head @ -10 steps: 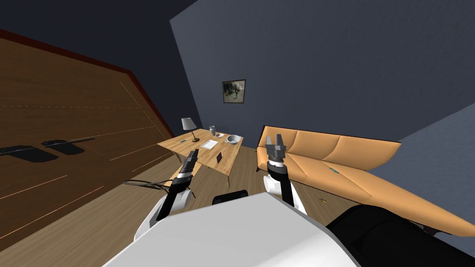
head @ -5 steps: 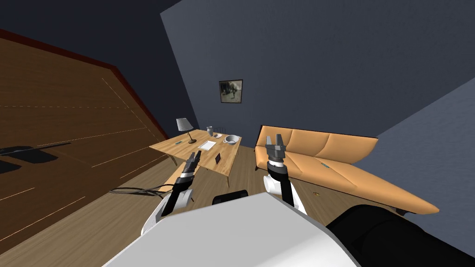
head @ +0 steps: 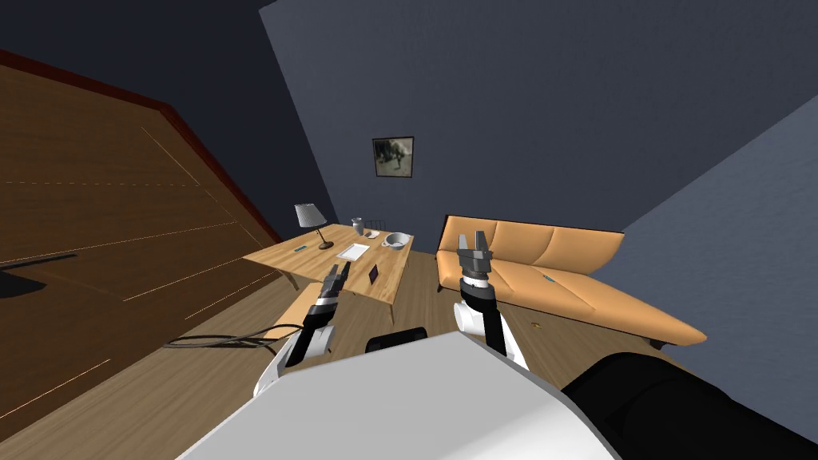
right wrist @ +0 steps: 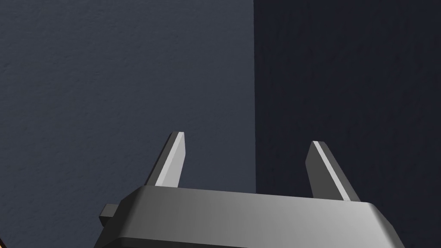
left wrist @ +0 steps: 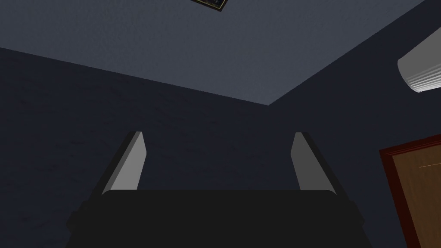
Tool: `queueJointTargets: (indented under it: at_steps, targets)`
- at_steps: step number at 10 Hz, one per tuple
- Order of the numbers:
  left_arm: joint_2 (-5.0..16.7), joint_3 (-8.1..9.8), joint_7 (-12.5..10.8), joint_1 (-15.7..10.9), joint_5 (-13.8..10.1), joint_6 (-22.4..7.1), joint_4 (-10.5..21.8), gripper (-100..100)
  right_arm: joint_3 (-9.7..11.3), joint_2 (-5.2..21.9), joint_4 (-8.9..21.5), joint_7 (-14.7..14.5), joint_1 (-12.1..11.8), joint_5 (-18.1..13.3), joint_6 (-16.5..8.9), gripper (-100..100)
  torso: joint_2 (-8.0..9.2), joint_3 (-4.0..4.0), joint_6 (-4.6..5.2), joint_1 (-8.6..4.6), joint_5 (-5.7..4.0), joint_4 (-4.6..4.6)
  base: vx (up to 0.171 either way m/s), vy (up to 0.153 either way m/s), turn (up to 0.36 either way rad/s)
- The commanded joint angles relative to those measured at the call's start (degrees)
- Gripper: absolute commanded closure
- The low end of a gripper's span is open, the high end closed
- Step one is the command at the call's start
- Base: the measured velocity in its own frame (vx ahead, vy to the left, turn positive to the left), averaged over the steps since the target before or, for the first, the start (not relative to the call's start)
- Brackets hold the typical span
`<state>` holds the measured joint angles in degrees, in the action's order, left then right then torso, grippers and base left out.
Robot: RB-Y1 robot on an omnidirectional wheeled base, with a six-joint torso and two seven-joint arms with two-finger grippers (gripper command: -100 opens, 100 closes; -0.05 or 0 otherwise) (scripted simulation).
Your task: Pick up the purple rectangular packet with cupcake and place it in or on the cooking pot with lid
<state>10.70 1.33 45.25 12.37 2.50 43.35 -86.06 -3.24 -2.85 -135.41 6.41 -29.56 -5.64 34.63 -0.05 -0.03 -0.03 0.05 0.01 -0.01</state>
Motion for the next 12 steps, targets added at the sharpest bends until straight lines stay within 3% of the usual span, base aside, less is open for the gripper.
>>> queueJointTargets:
  at_steps: [1,2,3,4,5,6,7,8,9,10,11,12]
  targets:
    - [-0.03,-0.15,2.86,-1.42,0.16,1.03,2.86,-100,0.00,0.00,0.00,0.00,0.00,0.00,0.00,0,0.00,0.00,0.00,0.00,0.00,0.00,0.009,0.025,-0.156]
    - [-0.03,-0.15,3.09,-1.42,0.16,1.03,4.31,-100,0.00,0.00,0.00,0.00,0.00,0.00,0.00,0,-0.02,-0.01,0.02,0.01,0.00,0.00,0.006,0.025,-0.074]
    - [-0.07,-0.26,5.54,-2.74,0.29,1.82,6.07,-100,0.00,0.00,0.00,0.00,0.00,0.00,0.00,0,-0.02,-0.01,-0.01,0.01,0.00,-0.01,0.000,0.029,-0.111]
    - [-0.07,-0.26,5.73,-2.74,0.29,1.82,7.79,-100,0.00,0.00,0.00,0.00,0.00,0.00,0.00,0,-0.01,-0.01,0.01,0.03,0.00,0.00,0.002,0.028,-0.087]
    - [-0.14,-0.37,8.22,-4.07,0.42,2.59,9.39,-100,0.00,0.00,0.00,0.00,0.00,0.00,0.00,0,0.00,0.00,-0.01,0.03,0.01,0.00,0.002,0.028,-0.134]
    - [-0.14,-0.37,8.35,-4.07,0.42,2.59,11.14,-100,0.00,0.00,0.00,0.00,0.00,0.00,0.00,0,-0.01,0.00,0.02,0.03,0.00,0.00,0.003,0.024,-0.089]
    - [-0.26,-0.48,10.72,-5.39,0.55,3.33,12.64,-100,0.00,0.00,0.00,0.00,0.00,0.00,0.00,0,-0.01,0.00,-0.01,0.02,0.00,0.00,0.003,0.026,-0.159]
    - [-0.26,-0.48,10.96,-5.39,0.55,3.33,14.38,-100,0.00,0.00,0.00,0.00,0.00,0.00,0.00,0,-0.02,-0.01,0.02,0.01,0.00,0.00,-0.001,0.025,-0.064]
    - [-0.41,-0.59,13.46,-6.69,0.67,4.05,16.35,-100,0.00,0.00,0.00,0.00,0.00,0.00,0.00,0,0.00,0.00,-0.02,0.01,0.00,0.00,-0.001,0.027,-0.114]
    - [-0.41,-0.59,13.53,-6.69,0.67,4.05,18.27,-100,0.00,0.00,0.00,0.00,0.00,0.00,0.00,0,0.00,0.00,0.00,0.02,0.00,0.00,0.001,0.025,-0.076]
    - [-0.60,-0.69,16.03,-7.97,0.80,4.73,20.67,-100,0.00,0.00,0.00,0.00,0.00,0.00,0.00,0,-0.01,0.00,-0.02,0.01,0.00,0.00,-0.002,0.029,-0.152]
    - [-0.60,-0.69,16.06,-7.97,0.80,4.73,22.03,-100,0.00,0.00,0.00,0.00,0.00,0.00,0.00,0,0.00,0.00,0.01,0.02,0.00,0.00,0.000,0.027,-0.074]
